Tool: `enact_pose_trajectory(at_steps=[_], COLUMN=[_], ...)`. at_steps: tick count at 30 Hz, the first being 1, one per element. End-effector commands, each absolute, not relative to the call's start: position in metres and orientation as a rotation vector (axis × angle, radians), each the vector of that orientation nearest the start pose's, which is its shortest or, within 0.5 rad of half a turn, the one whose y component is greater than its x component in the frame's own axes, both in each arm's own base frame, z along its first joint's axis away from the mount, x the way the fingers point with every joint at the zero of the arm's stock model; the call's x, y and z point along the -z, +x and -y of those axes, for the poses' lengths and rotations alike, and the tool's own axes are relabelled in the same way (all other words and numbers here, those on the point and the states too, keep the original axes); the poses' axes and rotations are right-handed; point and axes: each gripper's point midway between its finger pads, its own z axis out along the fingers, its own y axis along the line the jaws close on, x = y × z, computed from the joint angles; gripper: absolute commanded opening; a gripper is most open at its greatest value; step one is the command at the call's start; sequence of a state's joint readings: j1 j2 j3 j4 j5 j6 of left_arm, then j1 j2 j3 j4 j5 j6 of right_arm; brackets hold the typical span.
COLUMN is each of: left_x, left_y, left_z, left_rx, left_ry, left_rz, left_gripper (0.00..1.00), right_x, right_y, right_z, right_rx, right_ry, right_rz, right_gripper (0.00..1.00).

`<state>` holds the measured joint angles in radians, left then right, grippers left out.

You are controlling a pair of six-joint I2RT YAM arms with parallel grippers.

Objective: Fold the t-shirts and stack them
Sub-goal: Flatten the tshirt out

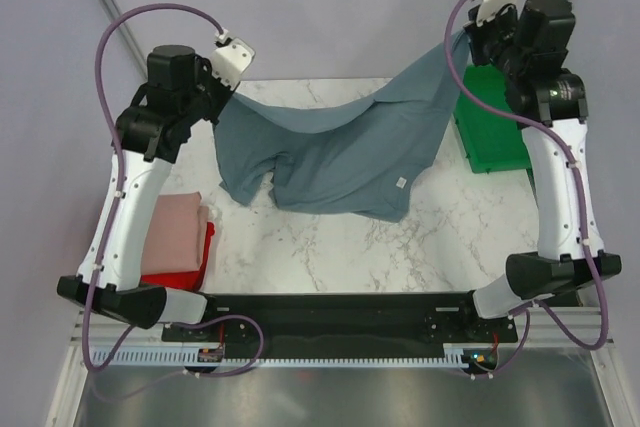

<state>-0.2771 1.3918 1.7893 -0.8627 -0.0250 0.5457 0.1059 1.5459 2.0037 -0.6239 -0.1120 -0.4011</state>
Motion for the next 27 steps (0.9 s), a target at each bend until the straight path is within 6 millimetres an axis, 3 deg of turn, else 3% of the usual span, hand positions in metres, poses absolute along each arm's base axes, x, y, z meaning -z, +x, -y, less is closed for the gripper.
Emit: enact_pose_trajectory(at_steps=[1,5,7,8,16,20,23,27], left_x=[-0.436,-0.469,-0.488,-0.492,-0.542,-0.567,-0.594,-0.613], left_y=[0.346,0.312,0.289,0.282,0.211,0.178,0.147,0.123], left_z=[0.067,0.053,0.047,0.047,0.033,0.029,0.024,0.018], left_rx=[-0.248,-0.292,-0.300,-0.302,-0.297,-0.299,-0.288,-0.302], left_ry=[0.764,0.725,0.712,0.723,0.670,0.665,0.636,0.620], left_rz=[-1.735,-1.640,-1.574,-1.550,-1.363,-1.265,-1.177,-1.106], left_gripper=[0.02,0.02,0.02,0.02,0.02,0.02,0.02,0.02], right_x=[-0.553,-0.597,-0.608,-0.617,-0.648,-0.677,-0.689,-0.698], right_y=[0.389,0.338,0.319,0.299,0.207,0.159,0.129,0.097], right_z=[-0.031,-0.012,-0.005,-0.001,0.005,0.009,0.019,0.029], right_rx=[0.167,0.225,0.258,0.272,0.284,0.321,0.399,0.459], right_ry=[-0.378,-0.276,-0.254,-0.241,-0.242,-0.259,-0.254,-0.224], right_rz=[-1.463,-1.358,-1.329,-1.303,-1.191,-1.085,-1.029,-0.971], right_gripper=[0.00,0.00,0.00,0.00,0.00,0.00,0.00,0.00])
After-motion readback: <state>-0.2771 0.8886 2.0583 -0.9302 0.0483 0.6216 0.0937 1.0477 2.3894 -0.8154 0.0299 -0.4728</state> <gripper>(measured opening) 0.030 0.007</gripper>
